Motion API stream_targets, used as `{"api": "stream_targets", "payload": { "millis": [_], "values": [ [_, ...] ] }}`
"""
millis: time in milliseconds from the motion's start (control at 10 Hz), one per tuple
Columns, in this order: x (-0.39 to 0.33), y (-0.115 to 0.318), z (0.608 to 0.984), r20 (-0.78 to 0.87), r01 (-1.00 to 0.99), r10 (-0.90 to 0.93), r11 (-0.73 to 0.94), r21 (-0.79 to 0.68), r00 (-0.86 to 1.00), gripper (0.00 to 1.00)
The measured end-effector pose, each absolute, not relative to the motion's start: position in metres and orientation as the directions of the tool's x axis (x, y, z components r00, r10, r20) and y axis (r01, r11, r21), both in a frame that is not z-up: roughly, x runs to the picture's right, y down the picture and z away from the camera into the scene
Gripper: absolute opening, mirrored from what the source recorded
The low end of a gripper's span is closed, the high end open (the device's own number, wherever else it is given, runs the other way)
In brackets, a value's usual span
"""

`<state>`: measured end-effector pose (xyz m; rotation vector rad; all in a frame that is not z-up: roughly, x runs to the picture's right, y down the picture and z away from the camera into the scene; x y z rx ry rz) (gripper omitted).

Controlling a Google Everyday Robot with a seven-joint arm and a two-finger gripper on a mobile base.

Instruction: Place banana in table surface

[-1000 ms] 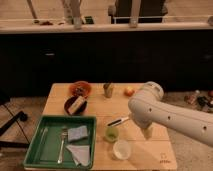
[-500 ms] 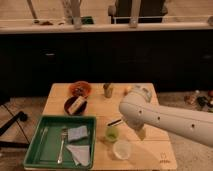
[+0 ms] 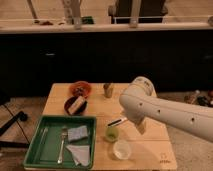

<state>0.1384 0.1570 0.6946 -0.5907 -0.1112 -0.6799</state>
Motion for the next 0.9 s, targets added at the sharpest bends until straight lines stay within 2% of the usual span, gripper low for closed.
{"api": "stream_targets", "payload": {
  "millis": [900],
  "values": [
    [0.121, 0.116, 0.720, 0.312, 0.556, -0.461, 0.714, -0.425, 0.831, 0.80]
  ]
}}
